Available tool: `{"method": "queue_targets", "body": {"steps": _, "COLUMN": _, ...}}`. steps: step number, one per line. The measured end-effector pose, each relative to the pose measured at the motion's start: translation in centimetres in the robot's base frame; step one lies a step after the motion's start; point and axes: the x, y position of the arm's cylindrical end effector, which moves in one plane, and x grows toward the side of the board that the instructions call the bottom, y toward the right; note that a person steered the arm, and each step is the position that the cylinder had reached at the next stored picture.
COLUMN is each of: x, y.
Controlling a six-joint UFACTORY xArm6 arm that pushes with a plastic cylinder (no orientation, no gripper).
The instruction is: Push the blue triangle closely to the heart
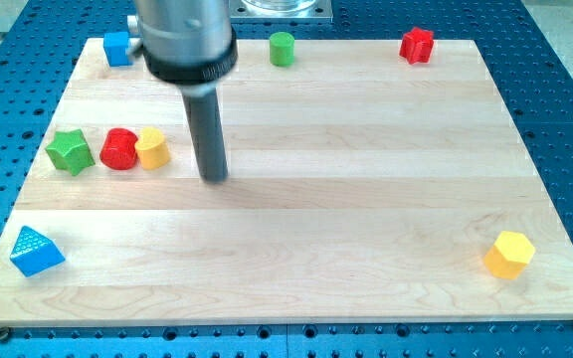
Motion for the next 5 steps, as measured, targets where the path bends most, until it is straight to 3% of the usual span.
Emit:
{"method": "queue_targets", "body": {"steps": 1, "x": 10.7, "y": -3.8}}
{"method": "queue_targets", "body": {"steps": 3, "x": 11.9, "y": -15.6}}
{"method": "queue_targets", "body": {"steps": 5, "x": 8.1, "y": -19.8}}
